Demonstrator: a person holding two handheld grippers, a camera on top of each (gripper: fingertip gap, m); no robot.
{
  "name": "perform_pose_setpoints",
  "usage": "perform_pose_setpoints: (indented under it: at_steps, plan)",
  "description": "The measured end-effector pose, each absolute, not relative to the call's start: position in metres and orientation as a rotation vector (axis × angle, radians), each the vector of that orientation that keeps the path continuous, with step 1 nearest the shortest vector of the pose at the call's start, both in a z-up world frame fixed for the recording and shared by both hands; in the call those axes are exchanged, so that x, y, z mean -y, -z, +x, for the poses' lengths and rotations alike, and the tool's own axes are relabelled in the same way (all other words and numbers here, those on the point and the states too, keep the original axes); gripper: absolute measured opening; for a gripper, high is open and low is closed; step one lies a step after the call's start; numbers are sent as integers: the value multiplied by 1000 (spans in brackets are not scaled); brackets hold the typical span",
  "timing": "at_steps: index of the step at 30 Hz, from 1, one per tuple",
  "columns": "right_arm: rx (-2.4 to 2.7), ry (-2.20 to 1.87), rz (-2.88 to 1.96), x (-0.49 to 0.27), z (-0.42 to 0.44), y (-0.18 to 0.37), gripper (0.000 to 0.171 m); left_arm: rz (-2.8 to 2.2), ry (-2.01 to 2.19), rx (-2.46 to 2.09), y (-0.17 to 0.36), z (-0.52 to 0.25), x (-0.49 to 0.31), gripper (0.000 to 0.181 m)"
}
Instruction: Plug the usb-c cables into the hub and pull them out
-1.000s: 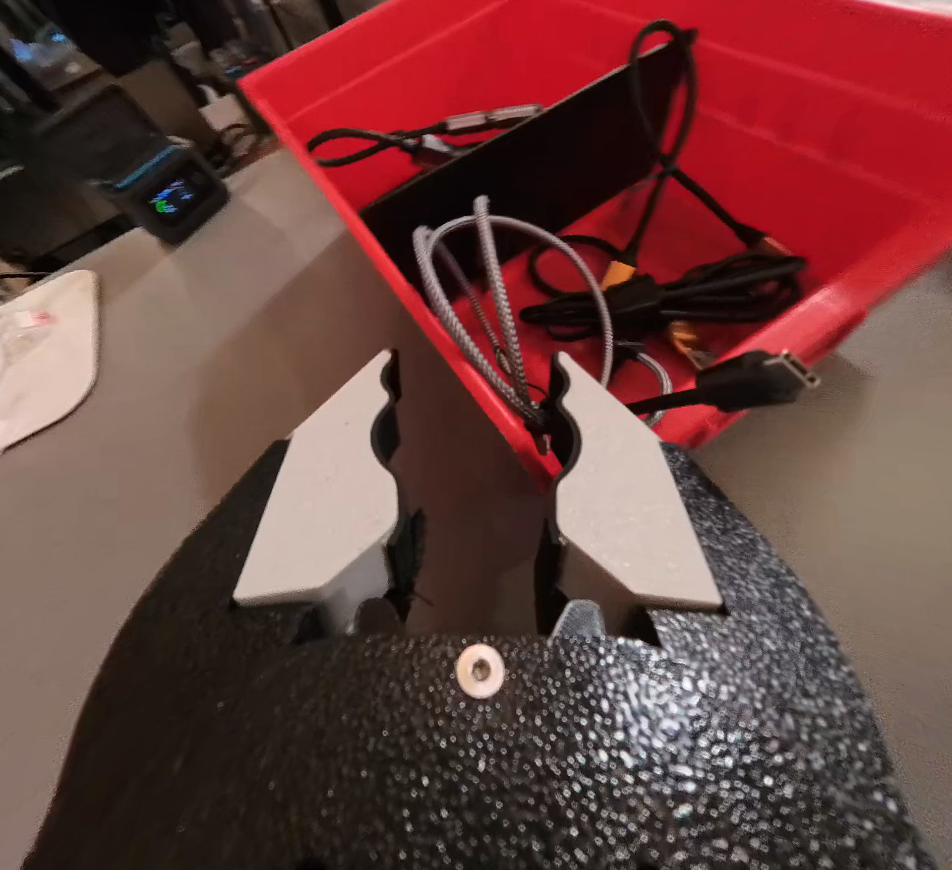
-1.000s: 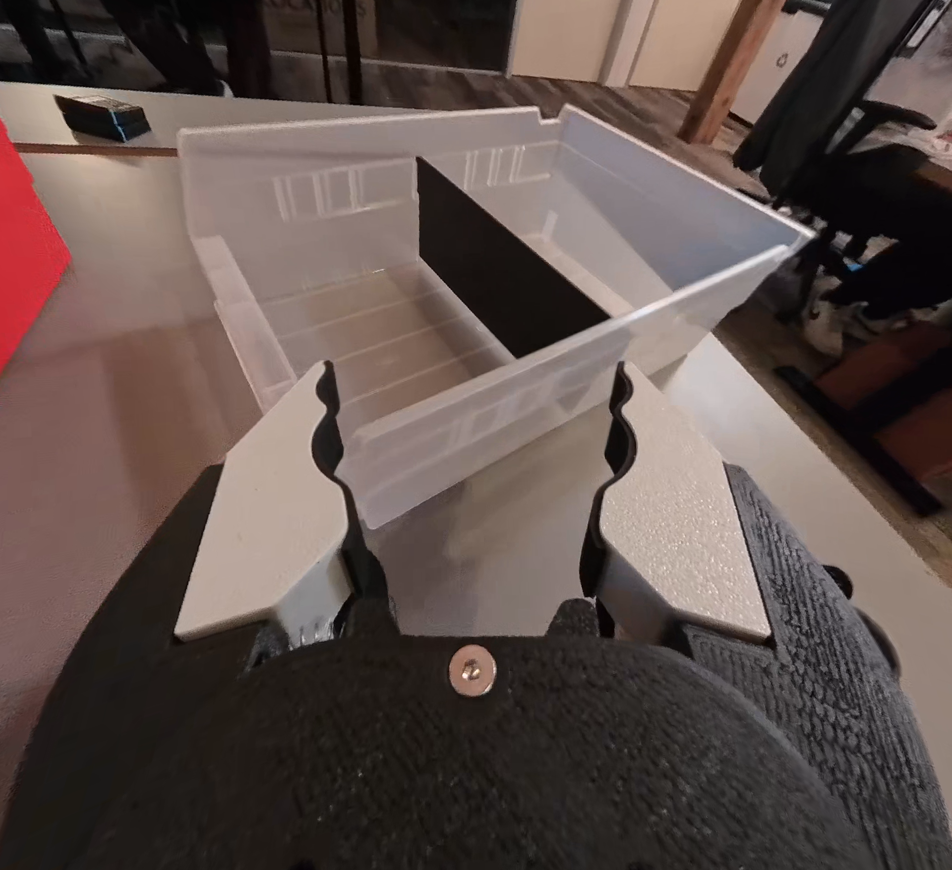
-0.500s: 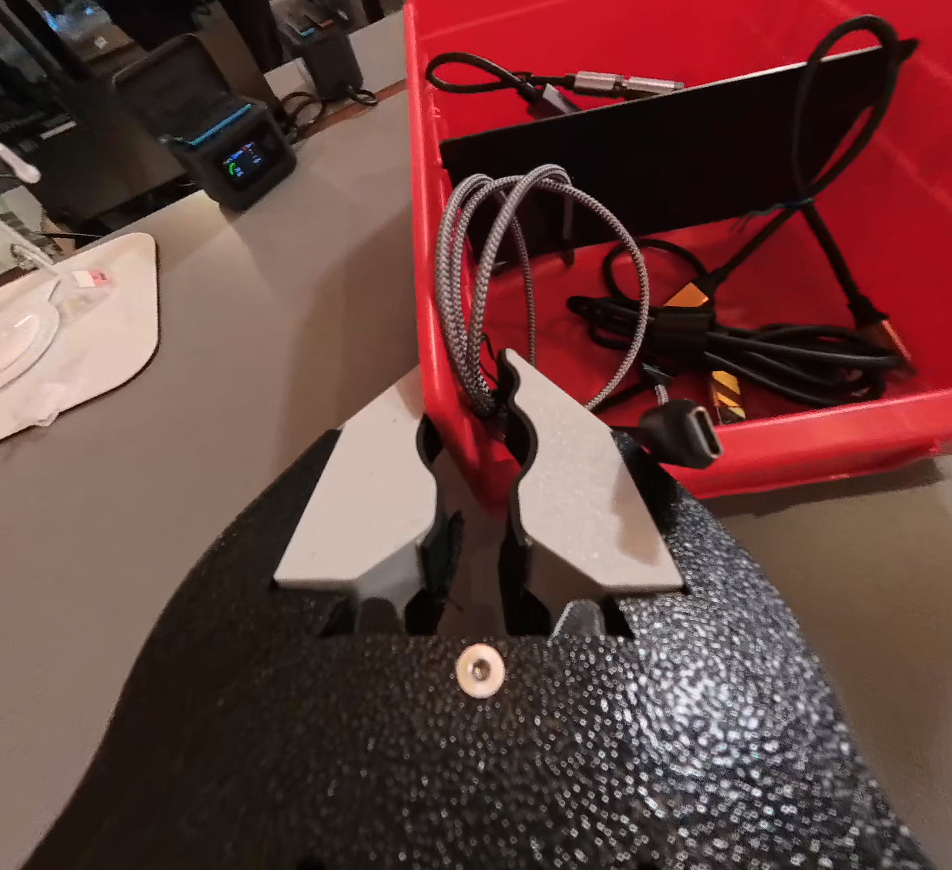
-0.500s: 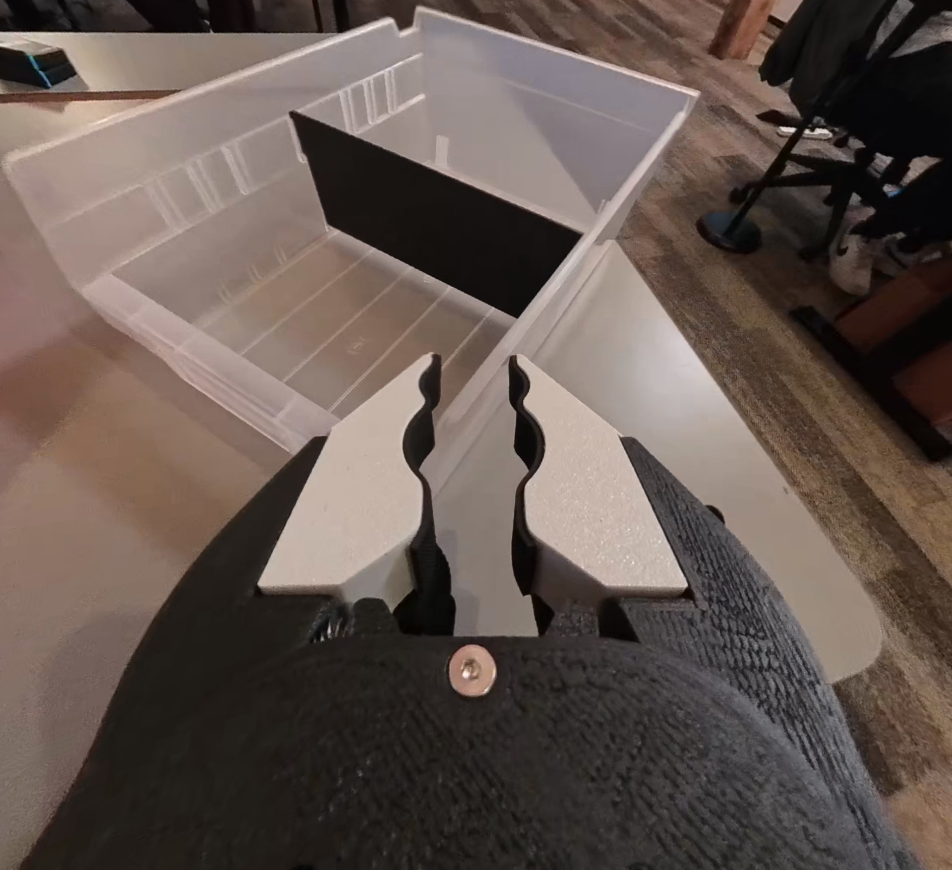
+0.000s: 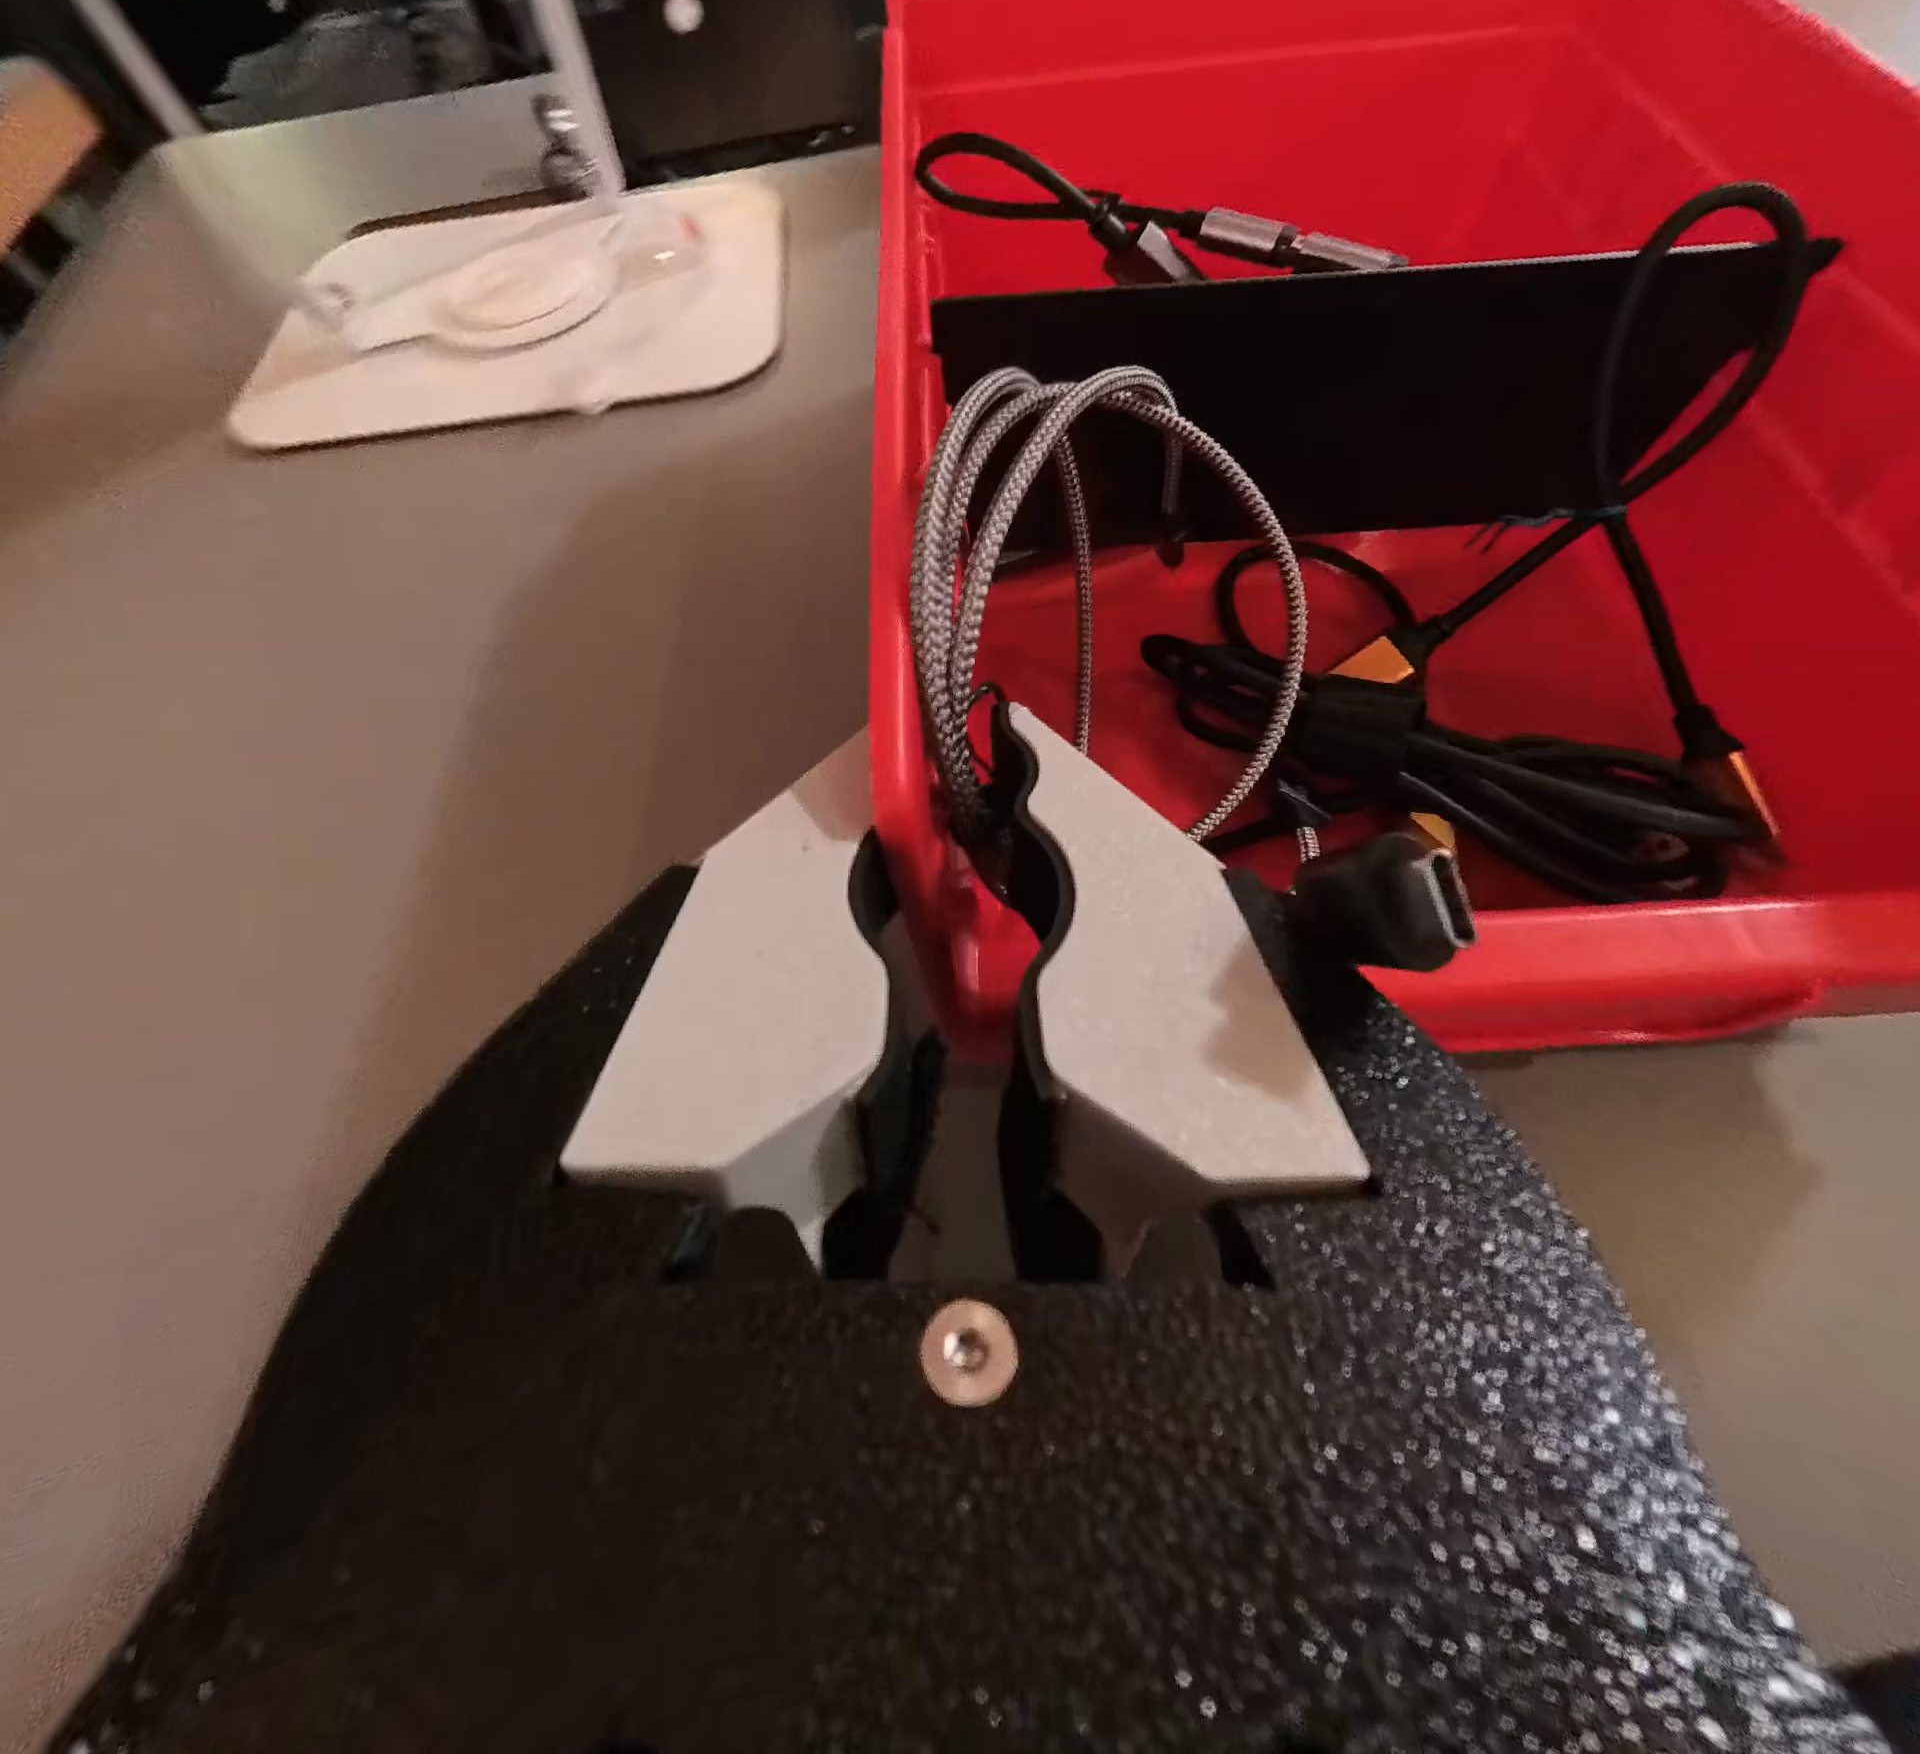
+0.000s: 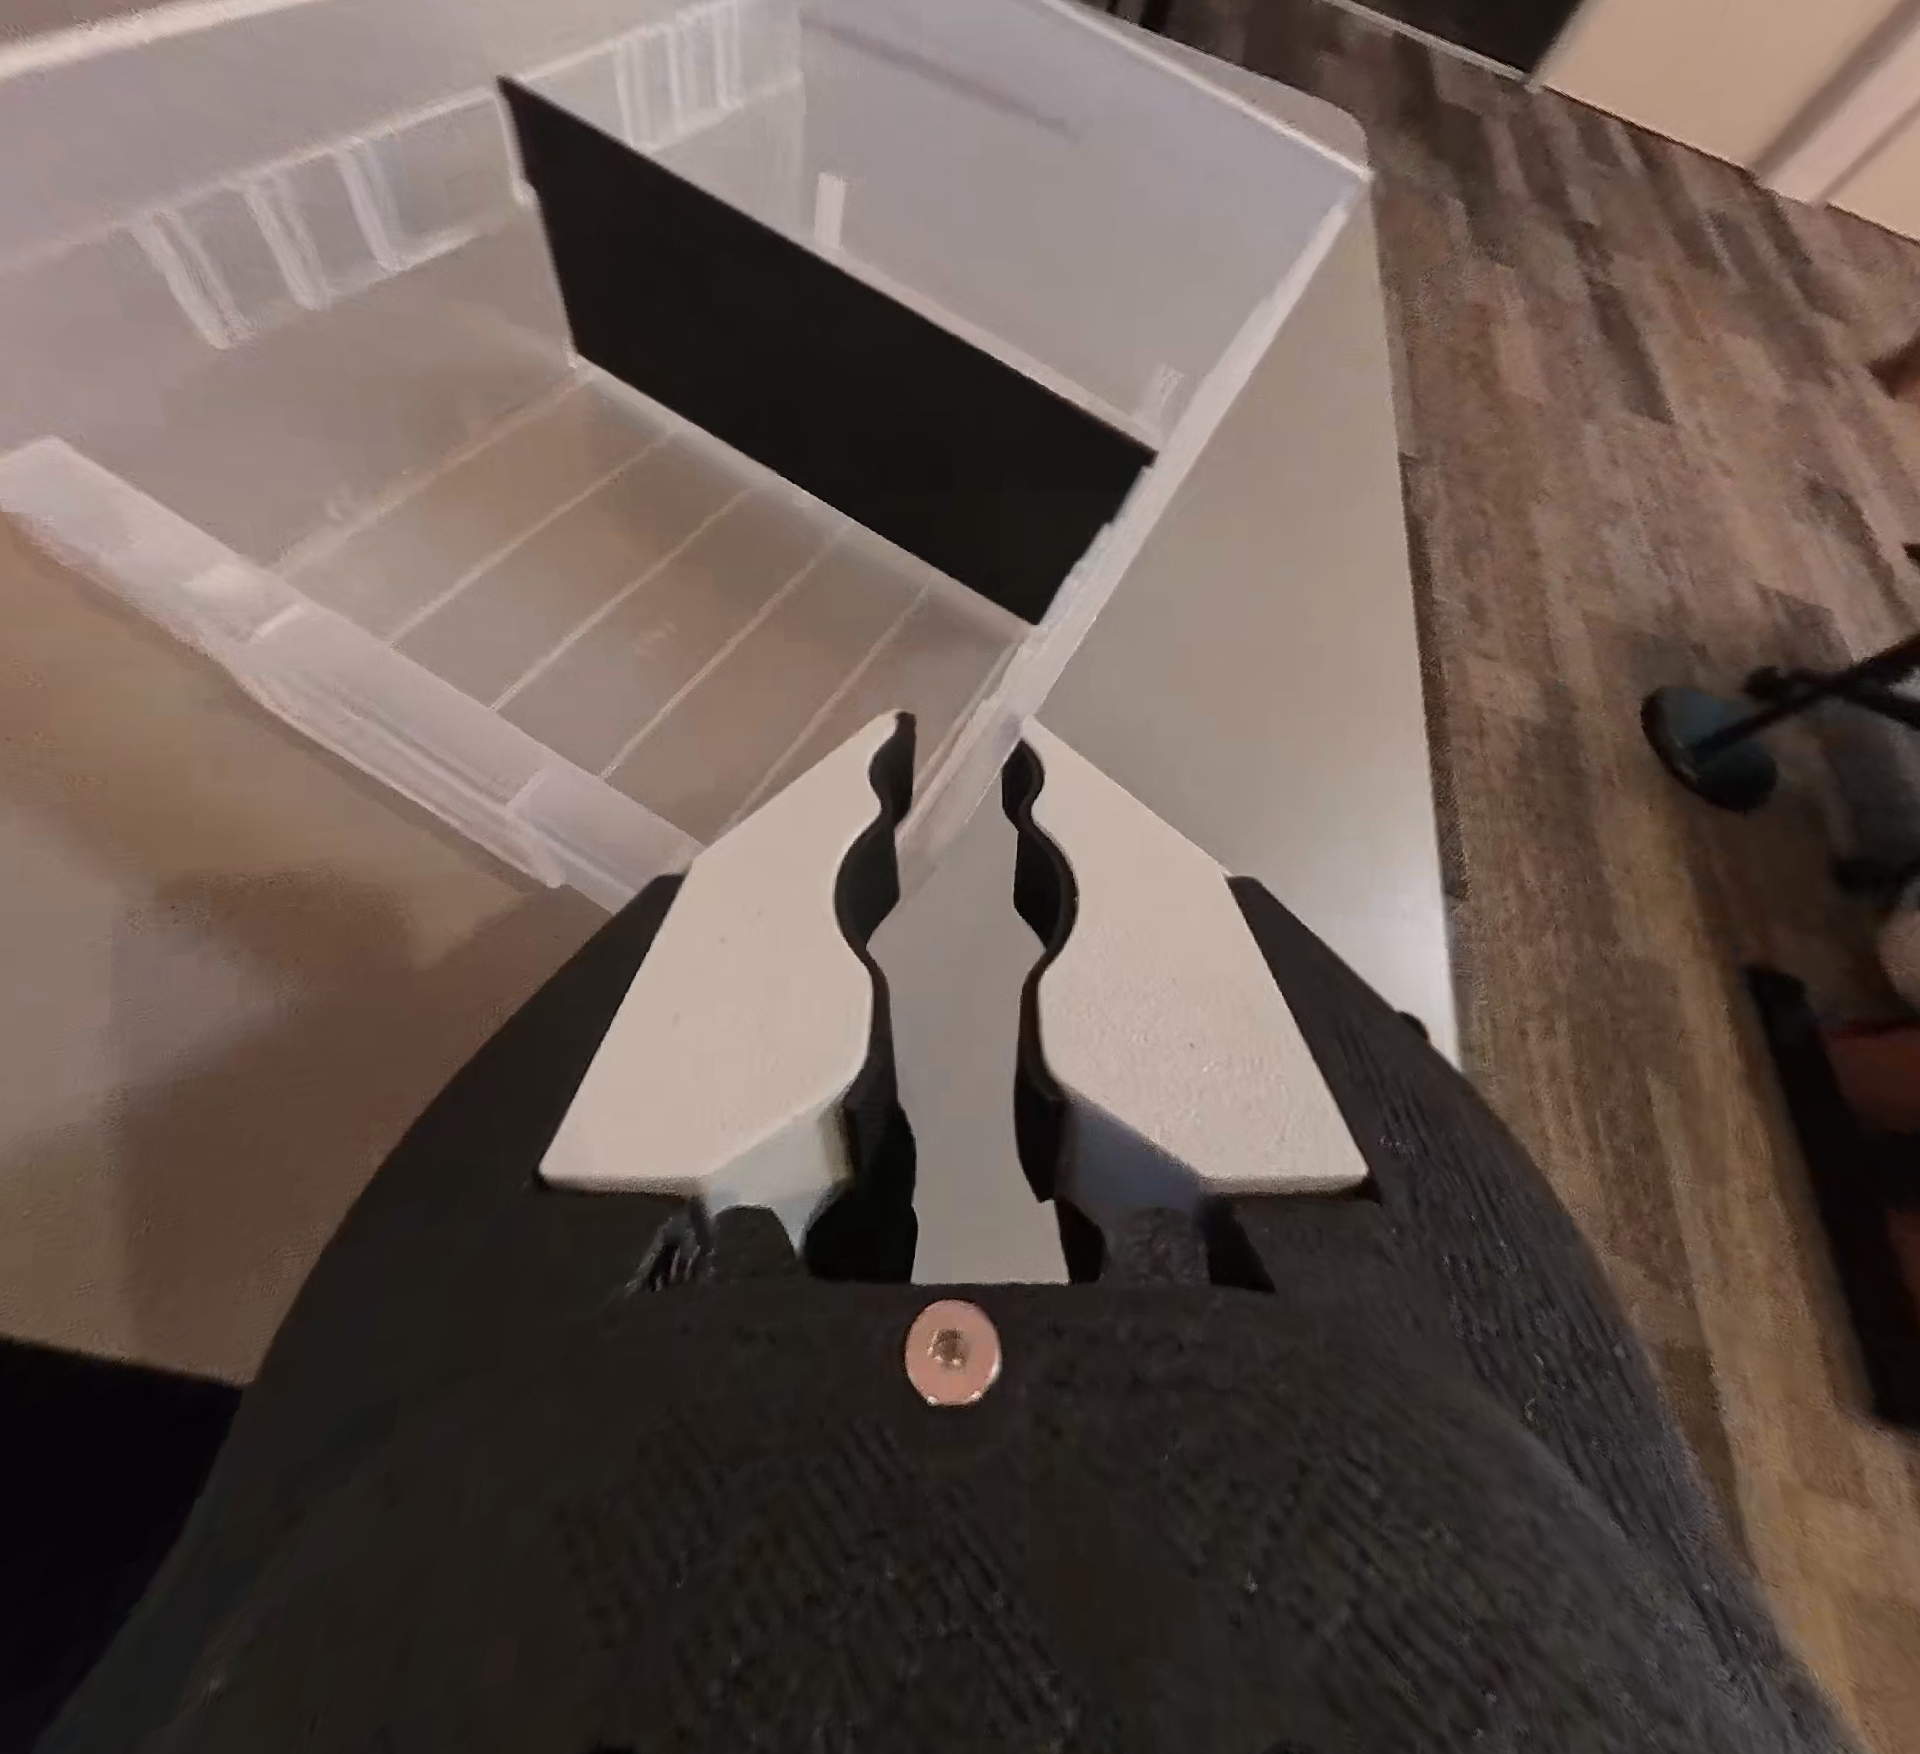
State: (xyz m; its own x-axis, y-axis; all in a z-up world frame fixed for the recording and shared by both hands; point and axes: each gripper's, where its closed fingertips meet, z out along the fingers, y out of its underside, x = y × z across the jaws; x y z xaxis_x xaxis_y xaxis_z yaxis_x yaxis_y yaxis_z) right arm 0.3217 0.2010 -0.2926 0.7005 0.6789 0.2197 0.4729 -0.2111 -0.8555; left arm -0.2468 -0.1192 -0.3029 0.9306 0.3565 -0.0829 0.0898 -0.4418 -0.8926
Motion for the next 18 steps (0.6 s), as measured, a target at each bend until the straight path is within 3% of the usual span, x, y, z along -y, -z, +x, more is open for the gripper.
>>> perform_pose_setpoints:
  at_steps: [4, 14, 17, 18]
  plan:
    - [968, -250, -1885, -206, 339, 294, 5, -1995, -370, 449, 303, -272, 167, 10]
    - [960, -296, -1922, -206, 342, 295, 6, -1992, -420, 591, 300, -332, 244, 9]
    - [883, -282, -1907, -201, 347, 279, 38, -2000, -259, 624, 303, -334, 247, 12]
    - [847, -307, -1876, -198, 347, 265, 44, -1973, -168, 633, 299, -329, 246, 21]
